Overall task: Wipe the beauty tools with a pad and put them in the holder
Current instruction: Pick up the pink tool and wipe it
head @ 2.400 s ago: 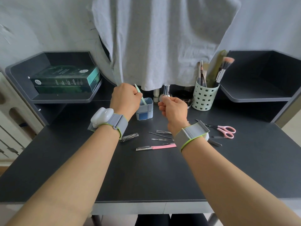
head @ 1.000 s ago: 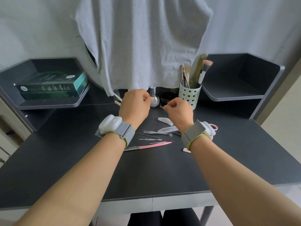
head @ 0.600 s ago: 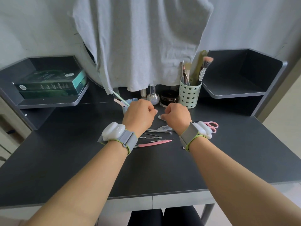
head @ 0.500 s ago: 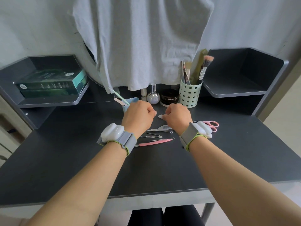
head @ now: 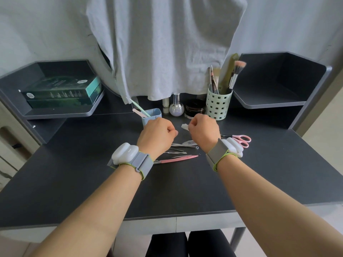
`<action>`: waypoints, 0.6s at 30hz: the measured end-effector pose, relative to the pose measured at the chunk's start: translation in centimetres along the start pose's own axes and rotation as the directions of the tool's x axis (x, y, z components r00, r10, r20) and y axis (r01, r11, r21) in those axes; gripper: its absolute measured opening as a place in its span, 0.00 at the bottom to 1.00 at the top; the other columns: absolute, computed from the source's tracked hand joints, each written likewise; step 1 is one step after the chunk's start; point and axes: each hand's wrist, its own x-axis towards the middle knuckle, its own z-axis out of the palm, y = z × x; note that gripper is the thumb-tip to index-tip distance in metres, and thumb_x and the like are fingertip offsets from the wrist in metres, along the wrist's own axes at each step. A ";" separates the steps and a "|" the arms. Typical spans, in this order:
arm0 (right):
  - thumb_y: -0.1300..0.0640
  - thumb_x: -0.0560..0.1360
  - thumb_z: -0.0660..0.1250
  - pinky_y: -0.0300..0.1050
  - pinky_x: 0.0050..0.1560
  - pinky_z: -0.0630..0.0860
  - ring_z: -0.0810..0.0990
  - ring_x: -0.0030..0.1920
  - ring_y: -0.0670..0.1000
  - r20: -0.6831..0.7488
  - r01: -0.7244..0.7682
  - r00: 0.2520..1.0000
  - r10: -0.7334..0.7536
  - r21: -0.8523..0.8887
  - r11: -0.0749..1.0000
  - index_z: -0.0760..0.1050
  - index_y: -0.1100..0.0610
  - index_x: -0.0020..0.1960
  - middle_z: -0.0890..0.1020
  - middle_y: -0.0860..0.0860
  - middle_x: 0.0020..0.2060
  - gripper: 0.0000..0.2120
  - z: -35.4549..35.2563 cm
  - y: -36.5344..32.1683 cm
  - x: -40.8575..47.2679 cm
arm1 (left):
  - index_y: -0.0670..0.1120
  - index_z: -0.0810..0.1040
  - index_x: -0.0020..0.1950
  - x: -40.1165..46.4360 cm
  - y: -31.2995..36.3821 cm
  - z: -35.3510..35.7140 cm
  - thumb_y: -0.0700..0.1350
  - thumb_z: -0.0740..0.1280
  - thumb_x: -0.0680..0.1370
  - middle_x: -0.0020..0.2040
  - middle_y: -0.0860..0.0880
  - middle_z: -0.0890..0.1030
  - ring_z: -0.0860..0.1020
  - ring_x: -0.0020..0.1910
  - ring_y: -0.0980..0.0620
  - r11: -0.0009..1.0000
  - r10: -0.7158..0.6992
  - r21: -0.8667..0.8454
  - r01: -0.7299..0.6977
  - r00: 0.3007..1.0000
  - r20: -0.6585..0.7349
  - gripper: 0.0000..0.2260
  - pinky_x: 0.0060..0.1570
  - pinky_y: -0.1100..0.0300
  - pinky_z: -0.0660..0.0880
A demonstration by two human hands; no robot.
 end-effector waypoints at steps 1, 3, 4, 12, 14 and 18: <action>0.59 0.76 0.62 0.55 0.52 0.79 0.80 0.49 0.59 -0.017 0.006 1.000 -0.006 0.016 1.000 0.80 0.55 0.48 0.83 0.54 0.47 0.08 0.0 -0.2 0.0 | 0.49 0.86 0.44 -0.1 0.0 0.0 0.48 0.70 0.77 0.39 0.51 0.83 0.81 0.43 0.49 1.000 0.003 0.004 -0.004 1.000 0.015 0.06 0.48 0.49 0.81; 0.58 0.77 0.62 0.53 0.49 0.79 0.80 0.47 0.58 -0.048 0.013 0.999 -0.011 0.050 0.999 0.80 0.55 0.48 0.83 0.54 0.45 0.07 -0.1 -0.6 0.0 | 0.49 0.86 0.45 -0.5 0.0 -0.1 0.48 0.70 0.77 0.39 0.50 0.83 0.81 0.43 0.48 1.000 0.025 0.012 -0.026 0.998 0.052 0.06 0.47 0.49 0.80; 0.58 0.77 0.62 0.53 0.48 0.79 0.80 0.47 0.58 -0.056 0.009 0.998 -0.005 0.067 0.998 0.79 0.55 0.49 0.83 0.54 0.45 0.07 -0.1 -0.8 0.0 | 0.49 0.86 0.45 -0.7 0.1 -0.1 0.48 0.70 0.77 0.40 0.50 0.84 0.80 0.43 0.48 0.999 0.040 0.019 -0.041 0.996 0.076 0.06 0.47 0.49 0.80; 0.56 0.77 0.62 0.51 0.46 0.80 0.80 0.45 0.57 -0.073 0.021 0.997 -0.010 0.163 0.986 0.79 0.52 0.47 0.83 0.53 0.43 0.07 -0.5 -1.2 -0.8 | 0.48 0.86 0.49 -2.4 0.9 0.3 0.47 0.70 0.78 0.45 0.50 0.84 0.81 0.45 0.50 0.992 0.071 0.088 -0.091 0.977 0.203 0.06 0.49 0.51 0.80; 0.56 0.77 0.63 0.51 0.47 0.80 0.80 0.45 0.57 -0.068 0.009 0.998 0.003 0.177 0.984 0.79 0.51 0.47 0.83 0.52 0.43 0.06 -0.7 -1.1 -1.1 | 0.49 0.86 0.48 -2.8 0.9 0.5 0.46 0.70 0.77 0.45 0.49 0.84 0.81 0.45 0.48 0.990 0.061 0.109 -0.086 0.974 0.218 0.05 0.47 0.51 0.81; 0.56 0.77 0.62 0.52 0.48 0.80 0.81 0.46 0.57 -0.063 -0.017 0.998 0.030 0.195 0.981 0.79 0.51 0.47 0.83 0.52 0.43 0.06 -1.0 -0.9 -1.5 | 0.51 0.86 0.45 -3.2 0.8 0.8 0.44 0.70 0.76 0.43 0.50 0.84 0.81 0.44 0.48 0.985 0.059 0.141 -0.097 0.966 0.252 0.05 0.47 0.50 0.81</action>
